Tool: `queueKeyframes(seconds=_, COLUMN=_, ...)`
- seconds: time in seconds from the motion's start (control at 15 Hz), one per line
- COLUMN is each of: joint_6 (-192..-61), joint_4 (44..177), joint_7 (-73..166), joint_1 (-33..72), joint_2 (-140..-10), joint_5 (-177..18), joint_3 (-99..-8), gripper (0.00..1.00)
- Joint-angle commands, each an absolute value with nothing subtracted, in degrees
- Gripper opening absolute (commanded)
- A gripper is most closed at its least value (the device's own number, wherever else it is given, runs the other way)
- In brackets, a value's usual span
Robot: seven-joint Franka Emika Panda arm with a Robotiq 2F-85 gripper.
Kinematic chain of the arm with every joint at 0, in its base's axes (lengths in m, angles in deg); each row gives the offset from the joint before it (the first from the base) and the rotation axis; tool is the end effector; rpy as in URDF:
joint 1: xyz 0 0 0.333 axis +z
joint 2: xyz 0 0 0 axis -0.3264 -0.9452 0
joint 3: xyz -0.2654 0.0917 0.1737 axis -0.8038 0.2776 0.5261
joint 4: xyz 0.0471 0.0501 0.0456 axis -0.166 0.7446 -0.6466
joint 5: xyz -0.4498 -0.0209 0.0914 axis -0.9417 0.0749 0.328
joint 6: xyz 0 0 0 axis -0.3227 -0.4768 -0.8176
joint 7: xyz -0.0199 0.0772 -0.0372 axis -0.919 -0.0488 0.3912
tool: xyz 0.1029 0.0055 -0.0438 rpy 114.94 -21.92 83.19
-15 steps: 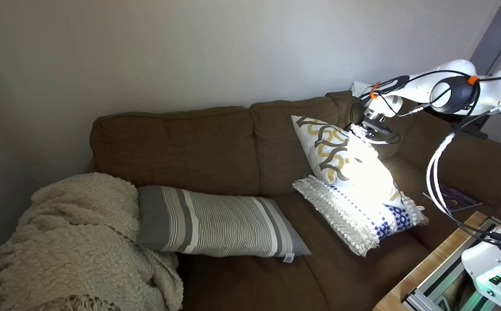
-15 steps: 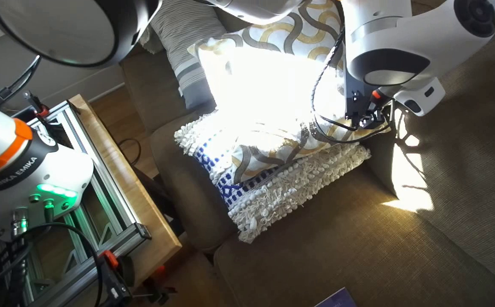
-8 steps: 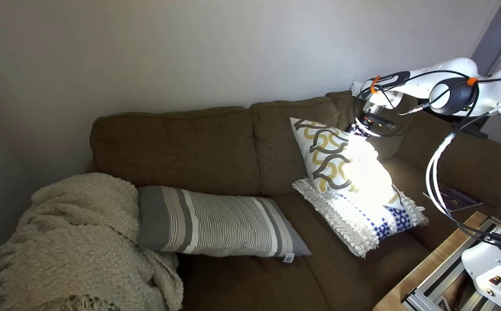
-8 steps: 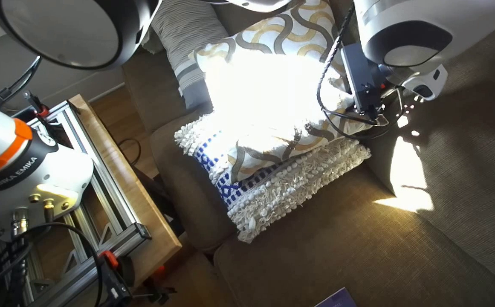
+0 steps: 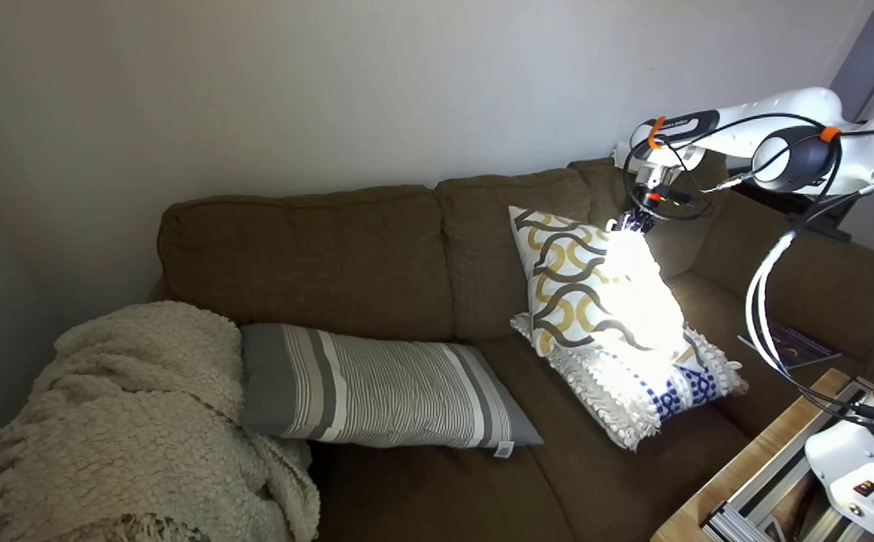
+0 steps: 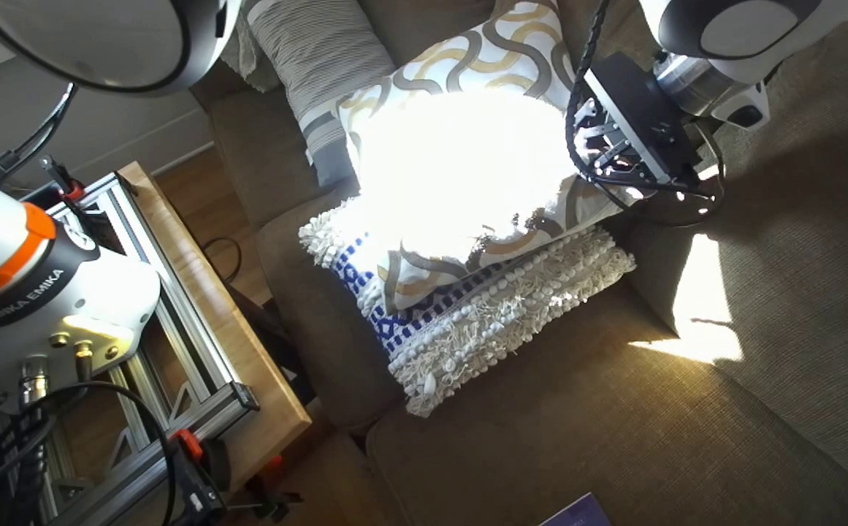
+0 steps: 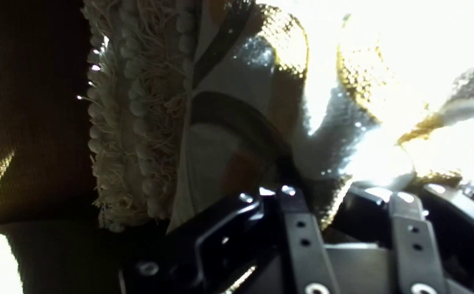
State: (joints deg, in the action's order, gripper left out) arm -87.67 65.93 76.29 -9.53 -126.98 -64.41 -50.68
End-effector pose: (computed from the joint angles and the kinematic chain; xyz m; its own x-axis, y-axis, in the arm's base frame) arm 0.7281 -0.3832 0.1139 0.9643 -0.0900 -0.2492 -0.1671 -0.9364 -0.3084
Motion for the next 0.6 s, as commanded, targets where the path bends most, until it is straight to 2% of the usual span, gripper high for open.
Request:
queueKeyframes(seconds=0.0, joint_6=-79.98, joint_4=66.53, joint_7=84.53, joint_1=-9.79, joint_2=-124.26, joint_5=-68.89, joint_3=-51.82, gripper=0.02)
queueKeyframes(seconds=0.53, joint_6=-66.47, joint_4=65.78, joint_7=98.59, joint_1=-7.96, joint_2=-119.31, joint_5=-81.35, joint_3=-55.16, gripper=0.02)
